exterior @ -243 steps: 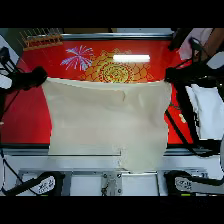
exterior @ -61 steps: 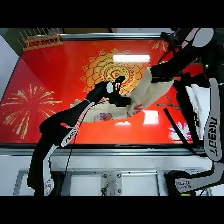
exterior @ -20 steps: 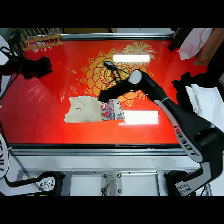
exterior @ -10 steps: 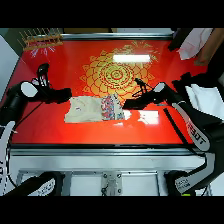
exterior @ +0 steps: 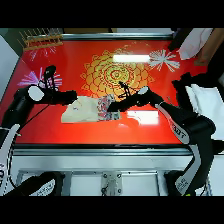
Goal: Fold the clothes and pants, and hang the long-sleeved shirts on hangers.
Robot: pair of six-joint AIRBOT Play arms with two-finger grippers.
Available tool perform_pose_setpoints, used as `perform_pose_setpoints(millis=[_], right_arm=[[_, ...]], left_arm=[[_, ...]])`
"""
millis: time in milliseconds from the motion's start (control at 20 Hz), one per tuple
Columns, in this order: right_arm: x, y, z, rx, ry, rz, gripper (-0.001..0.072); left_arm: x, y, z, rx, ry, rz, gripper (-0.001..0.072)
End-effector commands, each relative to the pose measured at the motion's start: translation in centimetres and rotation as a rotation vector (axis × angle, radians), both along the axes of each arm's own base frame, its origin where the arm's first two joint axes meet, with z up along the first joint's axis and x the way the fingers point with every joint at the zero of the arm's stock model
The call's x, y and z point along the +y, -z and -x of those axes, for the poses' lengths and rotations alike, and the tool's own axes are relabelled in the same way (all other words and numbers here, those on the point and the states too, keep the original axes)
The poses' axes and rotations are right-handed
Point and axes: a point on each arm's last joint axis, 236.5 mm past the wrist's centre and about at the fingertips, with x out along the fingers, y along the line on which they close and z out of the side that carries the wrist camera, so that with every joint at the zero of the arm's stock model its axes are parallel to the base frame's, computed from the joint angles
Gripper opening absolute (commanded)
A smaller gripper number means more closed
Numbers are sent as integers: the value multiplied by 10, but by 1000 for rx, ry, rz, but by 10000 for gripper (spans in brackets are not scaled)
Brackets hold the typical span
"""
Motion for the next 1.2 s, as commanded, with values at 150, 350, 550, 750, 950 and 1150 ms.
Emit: perform_pose_setpoints(millis=[150,350,550,750,950,1150], right_arm=[[-17,-44,-23,-92,1,21,11],[-154,-135,-79,-190,268,240,11],[-299,-244,-102,-372,582,275,10],[-430,-311,-88,-516,892,322,10],[-518,-329,-44,-499,1090,372,10],[-561,-304,8,-355,1136,560,9]], left_arm=[[-1,2,4,19,0,3,7],[-1,2,4,18,0,3,7],[-1,2,4,18,0,3,7],[-1,2,4,18,0,3,7],[-1,2,4,18,0,3,7],[-1,2,4,21,1,3,7]])
